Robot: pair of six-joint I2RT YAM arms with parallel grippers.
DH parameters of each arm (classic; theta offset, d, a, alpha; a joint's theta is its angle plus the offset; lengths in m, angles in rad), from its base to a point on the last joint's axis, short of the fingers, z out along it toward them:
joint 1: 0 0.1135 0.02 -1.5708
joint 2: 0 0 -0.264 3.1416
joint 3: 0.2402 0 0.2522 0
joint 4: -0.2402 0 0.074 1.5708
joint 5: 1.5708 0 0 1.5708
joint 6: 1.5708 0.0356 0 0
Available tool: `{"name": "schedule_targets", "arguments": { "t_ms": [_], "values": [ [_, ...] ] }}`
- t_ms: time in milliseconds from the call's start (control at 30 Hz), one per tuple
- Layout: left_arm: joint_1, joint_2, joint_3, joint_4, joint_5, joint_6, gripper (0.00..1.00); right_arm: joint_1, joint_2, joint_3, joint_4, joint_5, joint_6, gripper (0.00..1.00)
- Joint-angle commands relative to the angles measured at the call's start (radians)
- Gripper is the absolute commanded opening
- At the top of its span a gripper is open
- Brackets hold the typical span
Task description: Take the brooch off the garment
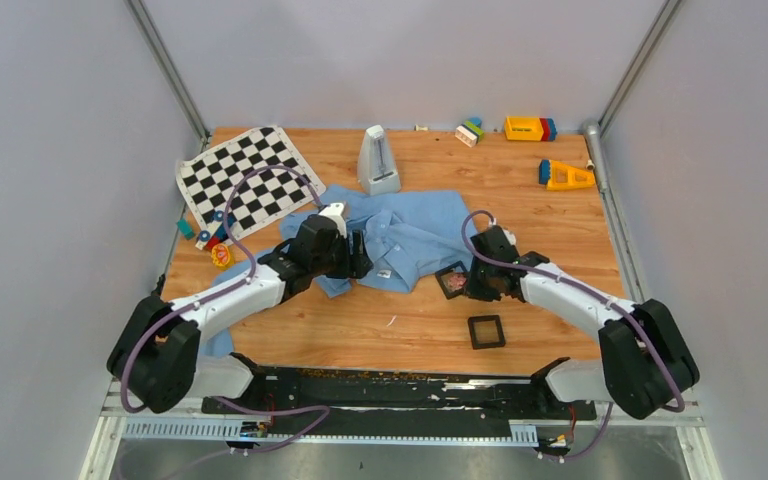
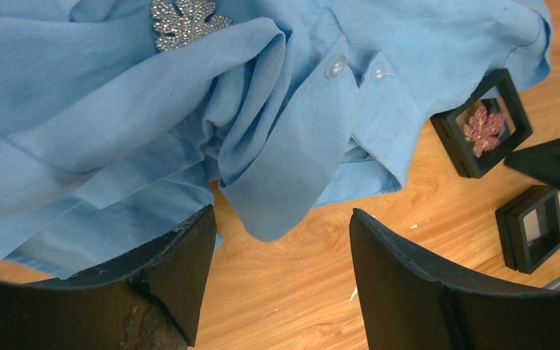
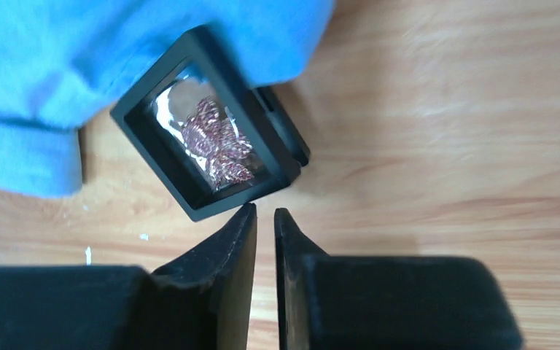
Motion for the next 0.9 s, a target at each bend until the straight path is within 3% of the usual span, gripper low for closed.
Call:
{"name": "schedule_targets", "arguments": {
  "t_ms": [0, 133, 200, 233, 300, 333, 467, 533, 667, 733, 867],
  "values": [
    [0.007, 0.093, 0.068, 0.049, 0.025, 0.007, 0.71, -0.066, -0.053, 0.059, 0.028, -0.008, -0.080, 0.21],
    [0.006, 0.152, 0.099, 0.032, 0.048, 0.000, 0.53, -0.064, -0.161, 0.025, 0.047, -0.080, -0.092, 0.34],
    [0.007, 0.171, 0.097, 0.053, 0.110, -0.016, 0.32, -0.063, -0.210, 0.003, 0.055, -0.108, -0.096, 0.37],
    [0.005, 0.178, 0.085, 0.078, 0.172, -0.027, 0.15, -0.063, -0.234, -0.006, 0.062, -0.123, -0.096, 0.38],
    [-0.014, 0.194, 0.050, 0.182, 0.265, -0.082, 0.01, -0.062, -0.276, -0.025, 0.081, -0.167, -0.102, 0.39],
    [-0.034, 0.200, 0.038, 0.209, 0.277, -0.129, 0.00, -0.061, -0.296, -0.037, 0.099, -0.194, -0.103, 0.42],
    [-0.298, 0.216, 0.019, 0.287, 0.166, -0.234, 0.00, -0.056, -0.341, -0.072, 0.153, -0.251, -0.093, 0.48],
    [-0.380, 0.229, 0.011, 0.325, 0.116, -0.289, 0.02, -0.050, -0.341, -0.080, 0.170, -0.277, -0.090, 0.50],
    [-0.437, 0.241, -0.011, 0.414, 0.111, -0.344, 0.28, 0.006, -0.327, -0.078, 0.185, -0.293, -0.086, 0.57],
    [-0.438, 0.187, 0.007, 0.331, 0.079, -0.315, 0.38, 0.051, -0.320, -0.076, 0.185, -0.255, -0.071, 0.70],
    [-0.436, -0.045, 0.040, -0.003, -0.075, -0.251, 0.56, 0.137, -0.289, -0.066, 0.202, -0.195, -0.055, 0.70]
  ]
}}
